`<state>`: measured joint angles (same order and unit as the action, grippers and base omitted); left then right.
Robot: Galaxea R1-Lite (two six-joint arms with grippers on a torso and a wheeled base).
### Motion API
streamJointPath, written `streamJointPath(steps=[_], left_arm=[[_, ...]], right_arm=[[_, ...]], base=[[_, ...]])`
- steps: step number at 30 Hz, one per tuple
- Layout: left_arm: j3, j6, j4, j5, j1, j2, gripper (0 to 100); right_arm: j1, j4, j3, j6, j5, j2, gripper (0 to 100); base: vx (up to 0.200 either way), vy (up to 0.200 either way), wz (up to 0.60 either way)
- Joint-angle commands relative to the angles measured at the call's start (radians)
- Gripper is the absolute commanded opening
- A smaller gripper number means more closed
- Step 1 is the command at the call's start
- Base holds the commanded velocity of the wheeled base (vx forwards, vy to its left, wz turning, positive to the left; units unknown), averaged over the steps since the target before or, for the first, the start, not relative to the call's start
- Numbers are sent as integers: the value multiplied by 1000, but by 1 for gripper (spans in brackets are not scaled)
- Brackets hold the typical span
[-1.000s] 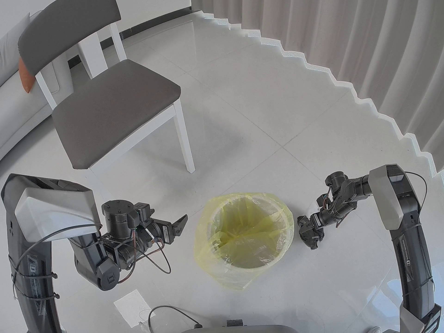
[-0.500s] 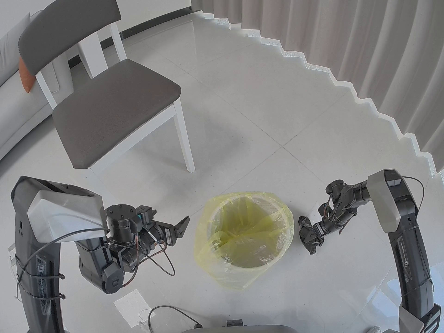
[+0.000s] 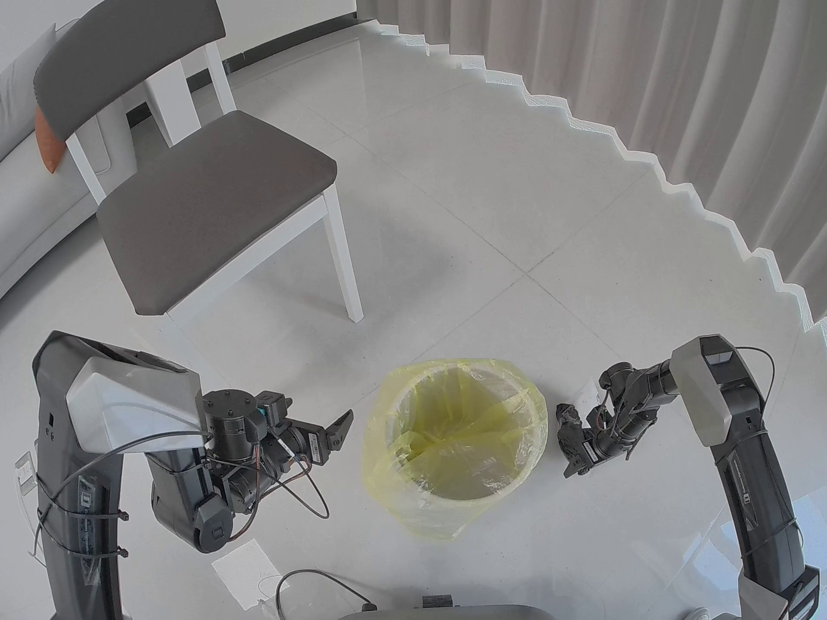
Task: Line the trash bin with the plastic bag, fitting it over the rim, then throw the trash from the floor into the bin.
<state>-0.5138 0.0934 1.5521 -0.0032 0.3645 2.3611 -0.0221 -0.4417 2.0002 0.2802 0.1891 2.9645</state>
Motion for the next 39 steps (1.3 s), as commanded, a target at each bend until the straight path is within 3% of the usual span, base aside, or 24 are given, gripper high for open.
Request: streamJointPath(steps=[1,17,30,39], left_arm=[[1,0,19,0,-1,18,100],[6,0,19,6,2,7,100],[26,0,19,6,4,-3,100],[35,5,19,19,-2,-17,100]], right_arm=[[-2,5,0,1,1,7,0],[8,-2,0,-6,4,-71,0],[16,6,0,7,1,-300,0],[-7,11,-230,8,7,-624,0]], base=[[0,0,0],[0,0,0],[0,0,0],[0,0,0]])
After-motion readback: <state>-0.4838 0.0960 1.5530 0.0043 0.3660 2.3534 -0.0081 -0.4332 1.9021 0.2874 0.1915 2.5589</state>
